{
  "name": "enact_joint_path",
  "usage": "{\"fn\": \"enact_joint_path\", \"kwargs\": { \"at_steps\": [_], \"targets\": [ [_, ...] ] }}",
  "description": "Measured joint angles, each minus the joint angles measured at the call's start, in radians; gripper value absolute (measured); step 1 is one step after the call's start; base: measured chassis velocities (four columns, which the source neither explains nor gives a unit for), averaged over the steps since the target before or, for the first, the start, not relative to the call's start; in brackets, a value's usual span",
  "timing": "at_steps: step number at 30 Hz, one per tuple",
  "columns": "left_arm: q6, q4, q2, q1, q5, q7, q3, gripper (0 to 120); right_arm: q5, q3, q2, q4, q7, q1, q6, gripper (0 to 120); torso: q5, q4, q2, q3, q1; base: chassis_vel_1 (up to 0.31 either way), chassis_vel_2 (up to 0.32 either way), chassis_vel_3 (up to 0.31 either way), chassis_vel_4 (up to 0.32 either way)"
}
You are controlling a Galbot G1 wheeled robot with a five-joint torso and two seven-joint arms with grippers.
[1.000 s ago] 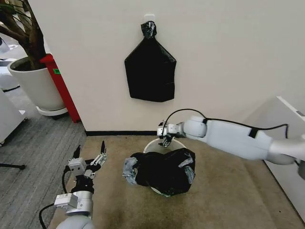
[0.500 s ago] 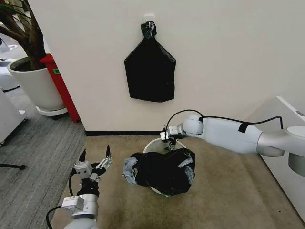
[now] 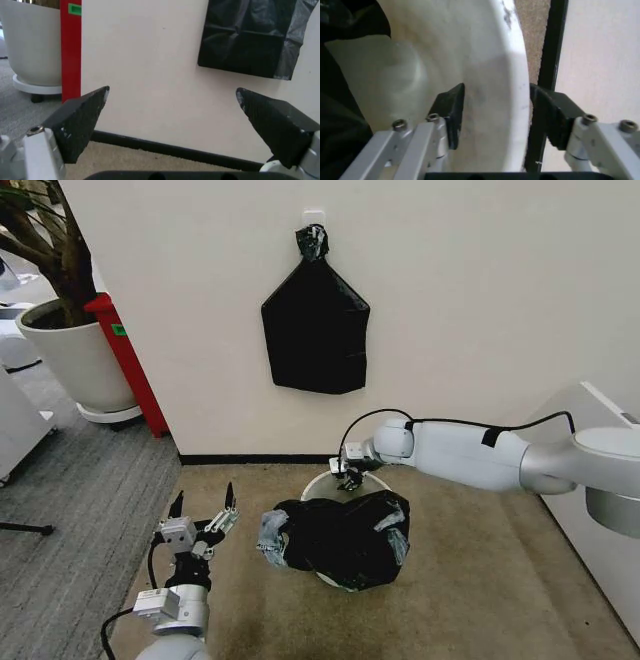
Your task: Place the garbage bag over the trash bin.
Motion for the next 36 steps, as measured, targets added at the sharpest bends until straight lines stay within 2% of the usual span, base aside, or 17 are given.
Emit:
{"fn": "enact_joint_path", "kwargs": {
  "at_steps": [2,8,18,26,30,36],
  "targets": [
    [0.000,0.001,0.000,-0.001,0.000,0.000,0.000,100,0.006,-0.007,0.001,0.000,0.001,0.005,-0.001,42,0.0000,0.0000,0.000,0.000,0.000,0.000,0.000,0.000,0.000],
    [-0.012,0.012,-0.005,-0.004,0.006,0.000,0.008,99,0.049,-0.042,0.007,0.000,0.015,0.015,-0.001,22,-0.0001,-0.0001,0.000,0.000,0.000,0.000,0.000,0.000,0.000],
    [-0.015,0.013,0.004,-0.010,0.004,-0.001,0.008,99,0.068,-0.050,-0.013,0.014,0.013,0.012,-0.012,20,0.0002,0.0002,0.000,0.000,0.000,0.000,0.000,0.000,0.000],
    [-0.015,0.017,0.001,-0.014,0.005,0.000,0.017,100,0.143,-0.067,-0.068,0.049,0.008,0.026,-0.076,17,0.0003,0.0000,0.000,0.000,0.000,0.000,0.000,0.000,0.000],
    [-0.014,0.016,0.006,-0.015,0.006,0.000,0.017,99,0.231,-0.070,-0.108,0.077,0.026,0.027,-0.131,14,0.0003,0.0001,0.000,0.000,0.000,0.000,0.000,0.000,0.000],
    [-0.014,0.015,0.006,-0.015,0.006,0.000,0.016,99,0.266,-0.070,-0.123,0.086,0.035,0.027,-0.151,14,0.0002,-0.0001,0.000,0.000,0.000,0.000,0.000,0.000,0.000]
  ]
}}
